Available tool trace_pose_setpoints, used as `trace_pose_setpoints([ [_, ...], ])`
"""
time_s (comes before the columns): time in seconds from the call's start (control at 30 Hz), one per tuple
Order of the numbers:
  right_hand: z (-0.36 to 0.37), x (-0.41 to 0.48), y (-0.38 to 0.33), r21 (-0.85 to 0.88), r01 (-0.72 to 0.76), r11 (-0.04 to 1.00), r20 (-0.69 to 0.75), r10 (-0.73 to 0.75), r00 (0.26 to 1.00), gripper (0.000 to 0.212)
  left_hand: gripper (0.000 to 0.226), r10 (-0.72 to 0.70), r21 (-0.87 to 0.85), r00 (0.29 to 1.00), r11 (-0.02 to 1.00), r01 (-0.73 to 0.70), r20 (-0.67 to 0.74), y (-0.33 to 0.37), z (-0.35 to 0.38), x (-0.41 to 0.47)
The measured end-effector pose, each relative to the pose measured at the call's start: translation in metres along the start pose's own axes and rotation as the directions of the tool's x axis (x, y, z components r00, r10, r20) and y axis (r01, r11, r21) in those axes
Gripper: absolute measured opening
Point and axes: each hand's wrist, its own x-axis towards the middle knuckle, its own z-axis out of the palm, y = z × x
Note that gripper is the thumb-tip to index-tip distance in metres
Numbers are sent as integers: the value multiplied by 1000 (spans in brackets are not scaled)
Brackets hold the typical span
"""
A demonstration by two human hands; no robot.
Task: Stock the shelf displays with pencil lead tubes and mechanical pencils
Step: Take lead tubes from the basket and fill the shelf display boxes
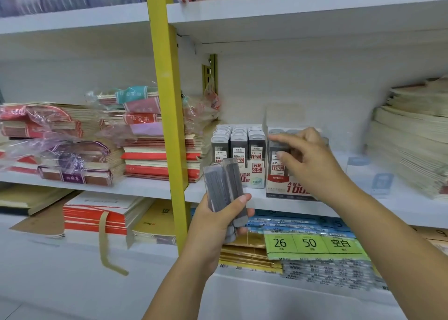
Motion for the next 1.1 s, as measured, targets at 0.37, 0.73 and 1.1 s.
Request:
trace_pose_setpoints([
  [0.37, -3, -22, -22, -24, 109, 994, -161, -111, 981, 28, 84, -33, 70, 997, 997, 28, 73, 6, 4, -10],
  [0.73, -7, -62, -36, 499, -268, 824, 262, 152, 953, 37, 51, -59, 204, 988, 979, 28, 145, 3, 18, -22],
  [1.1, -25, -67, -15, 687, -417, 596, 365, 213, 906, 40, 33, -70, 138, 996, 988, 62, 56, 3, 14, -21],
])
